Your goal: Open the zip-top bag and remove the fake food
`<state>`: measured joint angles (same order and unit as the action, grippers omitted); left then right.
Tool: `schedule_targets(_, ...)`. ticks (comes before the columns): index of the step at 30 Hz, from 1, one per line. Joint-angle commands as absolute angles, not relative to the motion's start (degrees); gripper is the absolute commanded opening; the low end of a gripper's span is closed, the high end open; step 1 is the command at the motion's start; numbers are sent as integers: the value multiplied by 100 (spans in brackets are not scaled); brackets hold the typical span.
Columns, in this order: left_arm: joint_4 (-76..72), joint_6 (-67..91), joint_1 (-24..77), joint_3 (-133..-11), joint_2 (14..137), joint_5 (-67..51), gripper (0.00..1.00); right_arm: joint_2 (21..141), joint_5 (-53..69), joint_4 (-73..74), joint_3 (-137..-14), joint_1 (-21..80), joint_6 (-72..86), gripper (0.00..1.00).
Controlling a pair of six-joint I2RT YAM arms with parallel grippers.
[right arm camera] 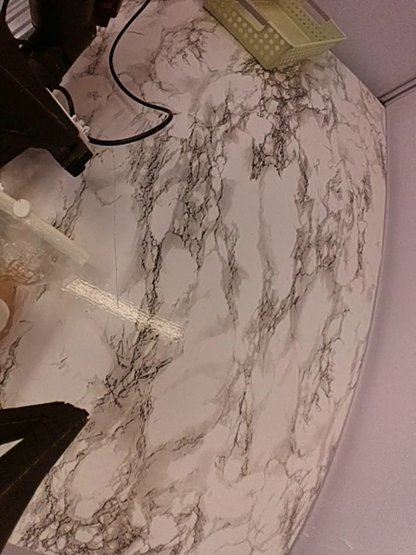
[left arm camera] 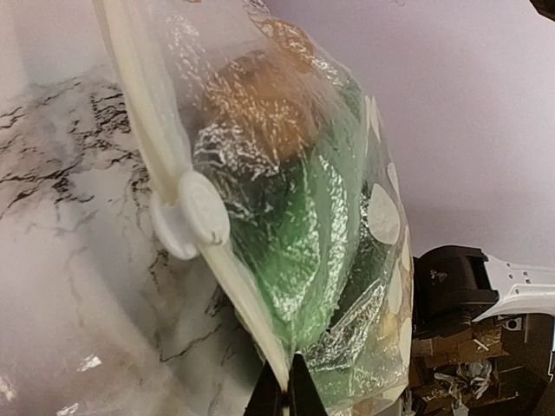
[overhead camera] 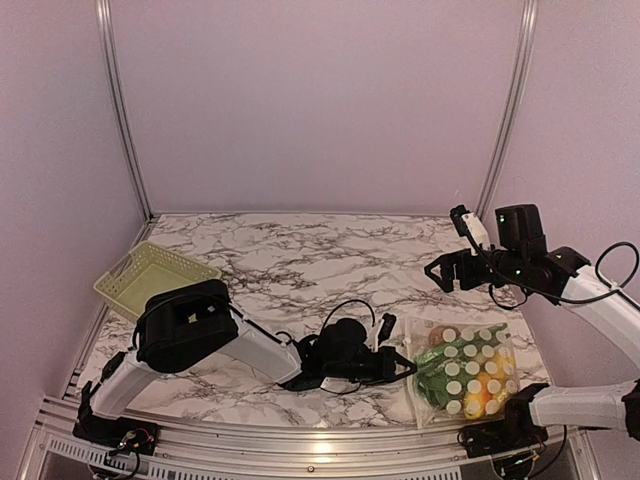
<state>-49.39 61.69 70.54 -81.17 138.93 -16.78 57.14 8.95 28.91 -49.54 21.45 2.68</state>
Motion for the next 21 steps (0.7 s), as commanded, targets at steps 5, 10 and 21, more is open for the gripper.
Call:
schedule_targets(5, -3831, 5037, 6581, -7431, 12656, -1346, 0, 5668, 1151, 2724, -4995, 2065, 158, 99)
schedule_targets(10, -1849, 3729, 6506, -7689, 11995, -851, 0, 5634, 1348, 2540, -4986, 2056, 195, 99)
schedule_targets(21, 686, 1789, 6331, -8411, 11260, -134, 0, 5600, 1692, 2151, -5087, 2043, 290, 99)
